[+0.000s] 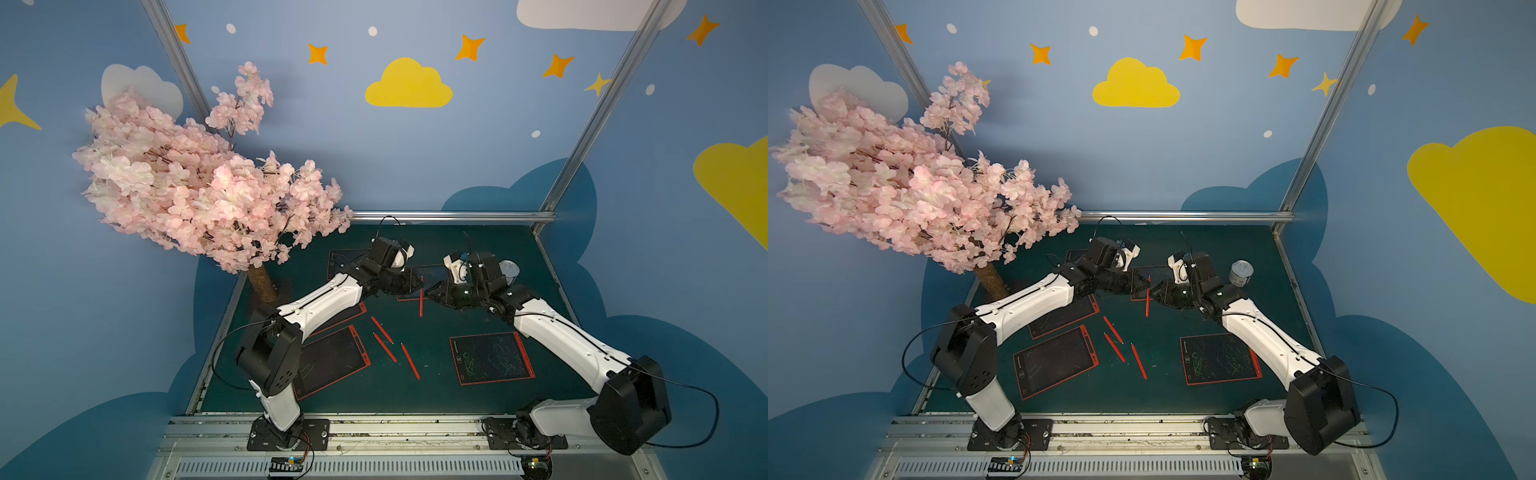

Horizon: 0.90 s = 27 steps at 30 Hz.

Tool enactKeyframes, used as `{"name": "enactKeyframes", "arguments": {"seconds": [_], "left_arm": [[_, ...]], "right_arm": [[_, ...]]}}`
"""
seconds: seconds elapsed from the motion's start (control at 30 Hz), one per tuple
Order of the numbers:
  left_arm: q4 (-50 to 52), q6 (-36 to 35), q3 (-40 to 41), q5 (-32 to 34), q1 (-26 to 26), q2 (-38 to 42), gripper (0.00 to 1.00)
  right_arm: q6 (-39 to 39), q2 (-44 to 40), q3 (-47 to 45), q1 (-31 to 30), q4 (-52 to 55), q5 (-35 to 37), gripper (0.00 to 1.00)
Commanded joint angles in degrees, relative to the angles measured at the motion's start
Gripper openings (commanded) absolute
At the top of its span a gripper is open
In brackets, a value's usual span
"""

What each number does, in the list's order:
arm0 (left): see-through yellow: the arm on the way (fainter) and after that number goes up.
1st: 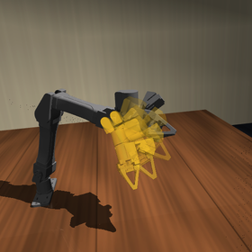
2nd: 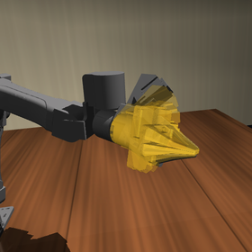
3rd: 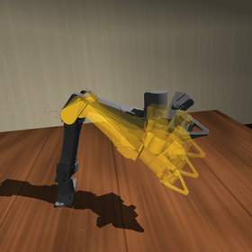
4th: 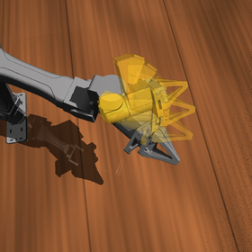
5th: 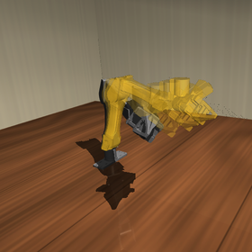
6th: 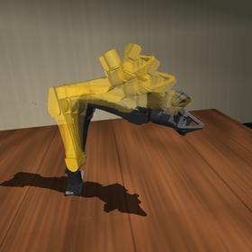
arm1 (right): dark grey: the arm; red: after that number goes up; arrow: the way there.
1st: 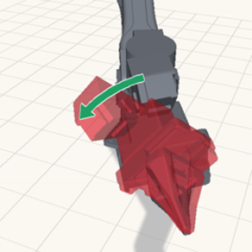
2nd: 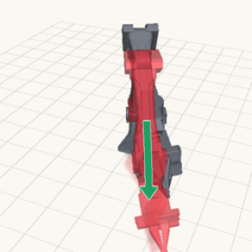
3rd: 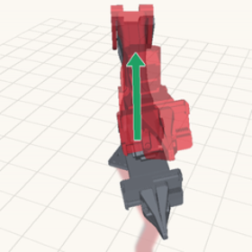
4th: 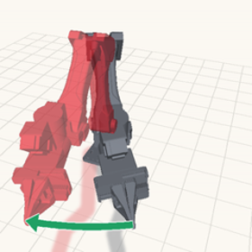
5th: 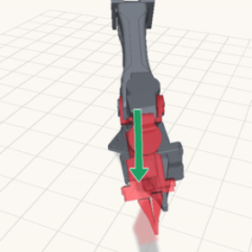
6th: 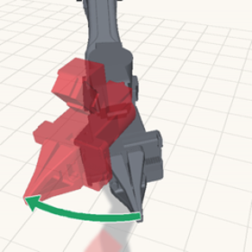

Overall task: Place the stylus back onto the writing tablet
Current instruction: Place the stylus on the writing tablet.

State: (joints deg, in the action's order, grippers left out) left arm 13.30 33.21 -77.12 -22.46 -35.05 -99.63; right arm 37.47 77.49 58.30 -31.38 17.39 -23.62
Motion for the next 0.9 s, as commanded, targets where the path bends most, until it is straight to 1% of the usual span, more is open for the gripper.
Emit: {"name": "enactKeyframes", "arguments": {"seconds": [0.0,0.43,0.87], "left_arm": [[0.58,-1.18,0.13,-0.49,-0.20,2.01,0.03],[0.67,-1.30,0.04,-0.58,-0.22,2.47,0.03],[0.58,-0.52,0.04,-1.11,-0.24,2.54,0.03]], "right_arm": [[-0.57,1.00,2.40,-0.66,-0.91,-0.13,0.29],[-0.27,2.72,2.81,-1.32,-1.04,1.39,0.23],[0.35,5.70,4.47,-1.43,-0.75,0.08,0.21]]}}
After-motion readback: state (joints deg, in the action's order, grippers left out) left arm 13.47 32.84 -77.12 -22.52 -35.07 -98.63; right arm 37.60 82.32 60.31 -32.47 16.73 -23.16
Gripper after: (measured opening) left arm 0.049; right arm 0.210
